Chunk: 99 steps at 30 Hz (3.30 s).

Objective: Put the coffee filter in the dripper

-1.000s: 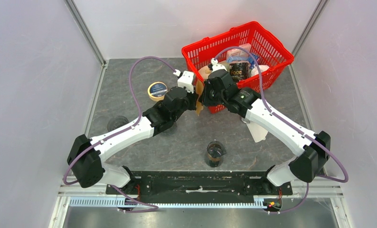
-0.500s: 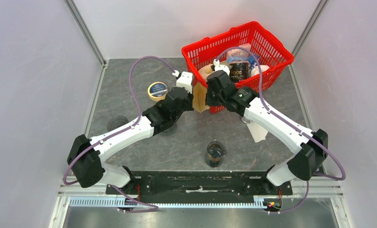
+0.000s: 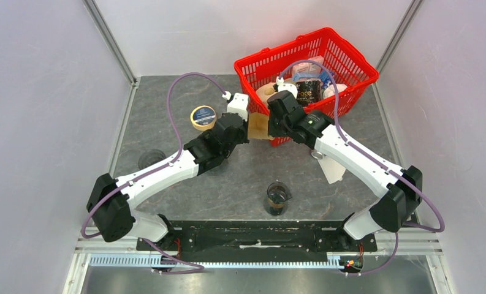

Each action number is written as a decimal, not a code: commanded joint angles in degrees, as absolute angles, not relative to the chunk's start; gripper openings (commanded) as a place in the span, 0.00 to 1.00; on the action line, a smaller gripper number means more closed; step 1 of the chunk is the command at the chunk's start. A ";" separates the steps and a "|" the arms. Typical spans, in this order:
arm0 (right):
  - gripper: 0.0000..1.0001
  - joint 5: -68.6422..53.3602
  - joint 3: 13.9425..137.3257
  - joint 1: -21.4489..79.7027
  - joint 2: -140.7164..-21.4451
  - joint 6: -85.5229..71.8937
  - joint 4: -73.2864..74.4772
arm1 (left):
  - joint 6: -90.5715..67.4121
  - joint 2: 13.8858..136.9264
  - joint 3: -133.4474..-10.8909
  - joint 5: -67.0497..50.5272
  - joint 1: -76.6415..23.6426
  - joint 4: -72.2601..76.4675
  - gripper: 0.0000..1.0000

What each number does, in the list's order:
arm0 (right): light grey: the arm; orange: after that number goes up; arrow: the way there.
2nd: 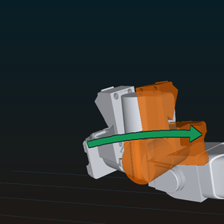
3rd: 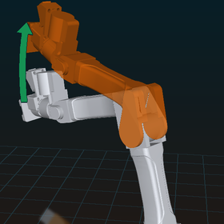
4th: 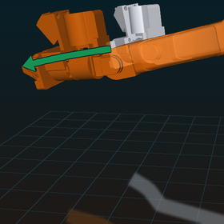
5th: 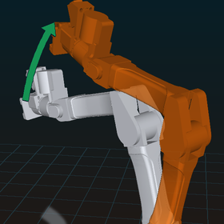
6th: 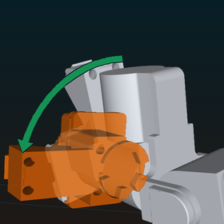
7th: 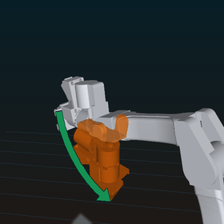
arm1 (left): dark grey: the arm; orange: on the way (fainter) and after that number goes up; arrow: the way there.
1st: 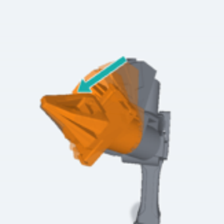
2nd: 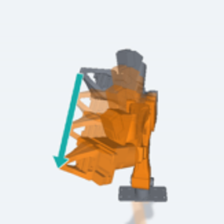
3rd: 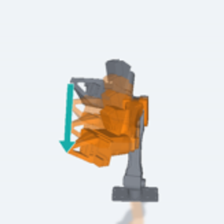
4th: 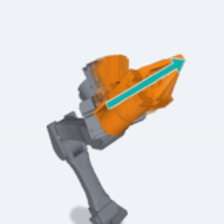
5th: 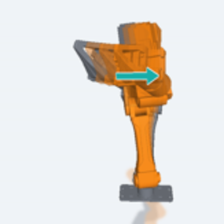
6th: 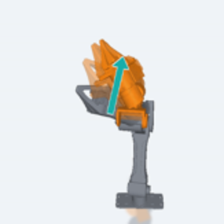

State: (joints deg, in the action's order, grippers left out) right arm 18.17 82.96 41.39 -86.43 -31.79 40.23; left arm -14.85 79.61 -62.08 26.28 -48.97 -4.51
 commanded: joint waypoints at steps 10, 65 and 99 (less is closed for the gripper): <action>0.00 22.25 84.55 39.81 -85.72 -30.50 43.11 | -12.22 78.05 -63.98 32.76 -49.04 -5.89 0.07; 0.97 22.84 60.76 39.72 -58.31 -26.93 20.85 | -19.78 77.50 -69.01 26.30 -48.99 -12.66 0.02; 0.97 40.19 34.52 39.73 -39.50 -26.88 7.60 | -38.15 66.34 -79.86 16.84 -33.29 -59.59 0.02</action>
State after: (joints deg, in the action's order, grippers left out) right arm 38.85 34.72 39.64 -38.79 -26.41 10.24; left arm -35.75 67.90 -79.18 20.12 -35.66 -54.50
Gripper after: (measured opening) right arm 0.971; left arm 0.029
